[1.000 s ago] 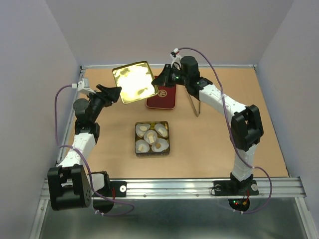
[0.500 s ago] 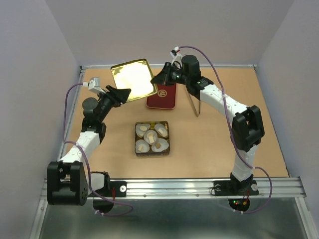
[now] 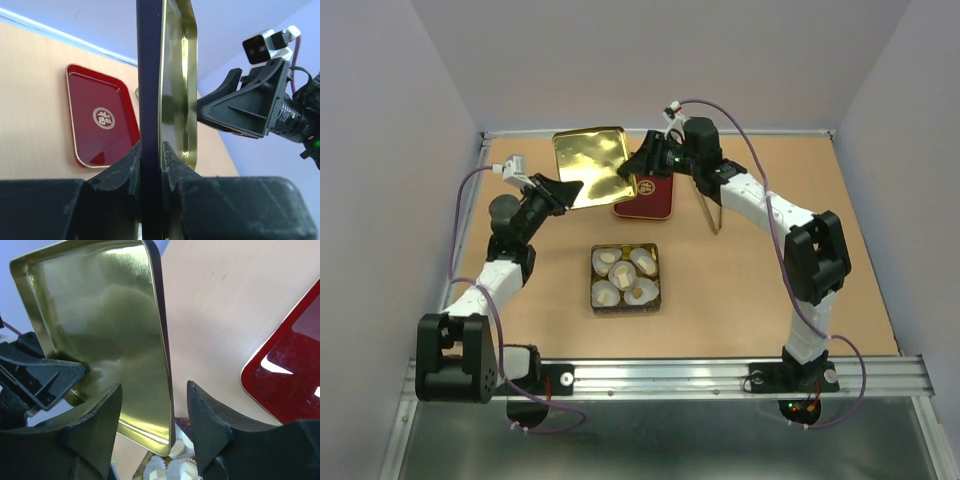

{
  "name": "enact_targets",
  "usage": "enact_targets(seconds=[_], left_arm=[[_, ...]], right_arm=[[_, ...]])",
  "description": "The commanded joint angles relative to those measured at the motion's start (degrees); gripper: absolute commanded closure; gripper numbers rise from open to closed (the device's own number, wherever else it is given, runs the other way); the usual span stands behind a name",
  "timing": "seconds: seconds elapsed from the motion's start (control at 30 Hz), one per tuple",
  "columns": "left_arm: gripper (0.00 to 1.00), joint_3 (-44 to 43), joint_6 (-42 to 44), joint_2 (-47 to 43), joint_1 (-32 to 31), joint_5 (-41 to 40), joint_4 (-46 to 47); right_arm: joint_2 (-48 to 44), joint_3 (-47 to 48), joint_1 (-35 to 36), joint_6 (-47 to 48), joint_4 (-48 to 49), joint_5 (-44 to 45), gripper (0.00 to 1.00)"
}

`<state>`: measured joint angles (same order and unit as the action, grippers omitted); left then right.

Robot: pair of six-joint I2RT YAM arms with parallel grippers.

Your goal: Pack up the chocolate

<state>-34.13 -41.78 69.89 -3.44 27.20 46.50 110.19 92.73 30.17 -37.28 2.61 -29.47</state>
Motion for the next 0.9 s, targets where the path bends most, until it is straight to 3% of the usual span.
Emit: enact_targets(seconds=[0.0,0.13,0.33,0.63,0.87], left_arm=[[1.00,-2.78,2.92,-1.51,-0.42,1.28,2.64],[1.00,-6.20,10.47,-3.88,-2.61,-3.02,-5.08],[1.00,-16.22,26.56,-3.45,-14.55,-28.64,-24.50],[1.00,-24.40,37.55,2.44,-27.66,-54.68,-32.26],[1.00,-25.90,40.37,3.94,-32.23,-61.03,-32.61]], right_arm=[[-5.15,-2.29,0.24,2.11,3.80,3.88,0.36],[-9.80,-4.13,0.32,4.23,2.40,8.71,0.28],[-14.83,-0.55,3.30,6.51,-3.99,15.23,0.26],[-13.25,7.73,9.72,7.22,-11.75,19.54,0.26],[-12.29,10.62,11.40,7.04,-12.80,21.56,0.26]])
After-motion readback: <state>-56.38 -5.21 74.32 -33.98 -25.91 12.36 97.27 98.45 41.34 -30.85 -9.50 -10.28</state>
